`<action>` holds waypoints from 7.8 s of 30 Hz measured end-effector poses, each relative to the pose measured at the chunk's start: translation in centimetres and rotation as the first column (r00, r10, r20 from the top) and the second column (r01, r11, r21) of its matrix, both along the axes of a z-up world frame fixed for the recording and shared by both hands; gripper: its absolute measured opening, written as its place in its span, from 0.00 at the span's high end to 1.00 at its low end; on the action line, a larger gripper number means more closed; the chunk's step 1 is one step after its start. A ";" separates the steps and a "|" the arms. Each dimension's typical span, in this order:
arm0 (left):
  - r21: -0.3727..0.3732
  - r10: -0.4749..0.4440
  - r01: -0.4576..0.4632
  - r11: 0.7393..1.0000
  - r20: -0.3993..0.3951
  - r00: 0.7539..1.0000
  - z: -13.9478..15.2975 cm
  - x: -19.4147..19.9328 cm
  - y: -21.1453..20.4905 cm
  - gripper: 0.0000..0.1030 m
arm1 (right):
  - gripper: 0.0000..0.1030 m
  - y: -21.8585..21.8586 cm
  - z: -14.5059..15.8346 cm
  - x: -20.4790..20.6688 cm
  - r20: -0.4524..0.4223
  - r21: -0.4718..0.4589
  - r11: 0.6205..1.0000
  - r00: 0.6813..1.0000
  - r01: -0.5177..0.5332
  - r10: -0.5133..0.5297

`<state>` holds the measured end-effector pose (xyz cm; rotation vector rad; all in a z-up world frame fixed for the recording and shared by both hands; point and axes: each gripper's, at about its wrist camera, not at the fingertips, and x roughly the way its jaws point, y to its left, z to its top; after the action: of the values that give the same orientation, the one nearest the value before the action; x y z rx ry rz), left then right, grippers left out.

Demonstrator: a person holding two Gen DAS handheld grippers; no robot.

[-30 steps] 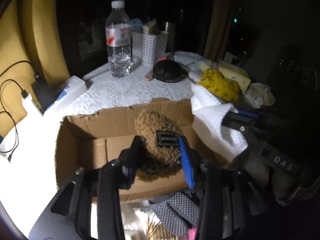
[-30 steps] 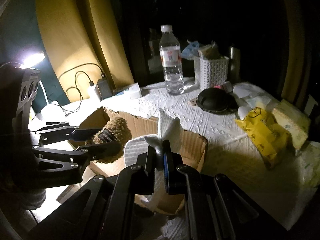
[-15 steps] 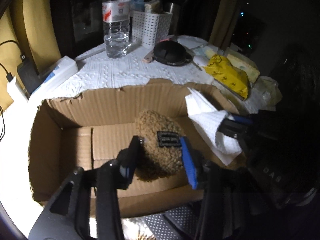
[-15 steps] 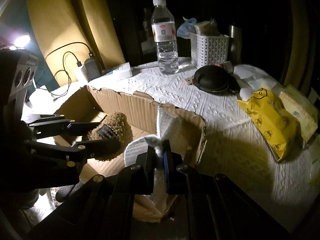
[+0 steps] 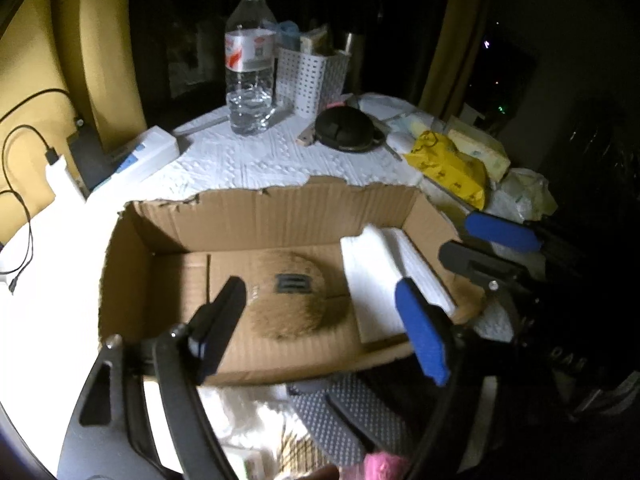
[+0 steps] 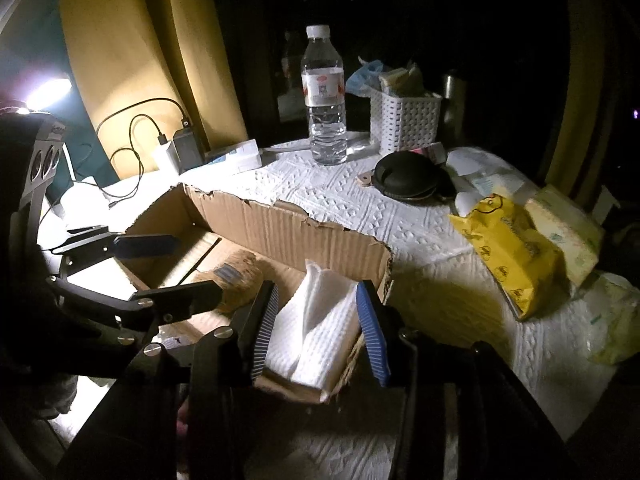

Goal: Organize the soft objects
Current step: 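Carry the plush into the cardboard box with the left tool while the right drops the towel in, then withdraw both tools from the box back toward the remaining items, then grasp the gray gloves with the left tool while the right grips another white towel, then lower the gloves into the box with the left tool while the right drops the towel in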

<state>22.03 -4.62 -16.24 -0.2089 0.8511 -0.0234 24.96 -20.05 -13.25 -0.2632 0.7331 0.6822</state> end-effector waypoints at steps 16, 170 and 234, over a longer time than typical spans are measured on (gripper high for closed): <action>-0.024 0.018 -0.016 1.000 0.092 0.996 3.5 -6.2 1.7 0.22 | 0.57 -0.1 3.6 -6.2 0.056 -0.015 0.999 0.997 0.044 -0.043; 0.043 0.012 -0.021 0.999 0.207 0.978 5.8 -8.9 7.5 0.88 | 0.89 1.6 3.8 -7.7 0.079 0.056 0.998 0.997 0.004 -0.008; 0.065 0.060 -0.068 0.996 0.119 0.991 1.6 -5.4 7.2 0.29 | 0.40 4.3 -0.2 -3.7 0.010 0.002 0.999 0.999 0.043 -0.043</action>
<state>16.59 2.55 -14.60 -0.1683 0.7265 0.0538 21.25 -15.79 -13.47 -0.2484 0.7269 0.6404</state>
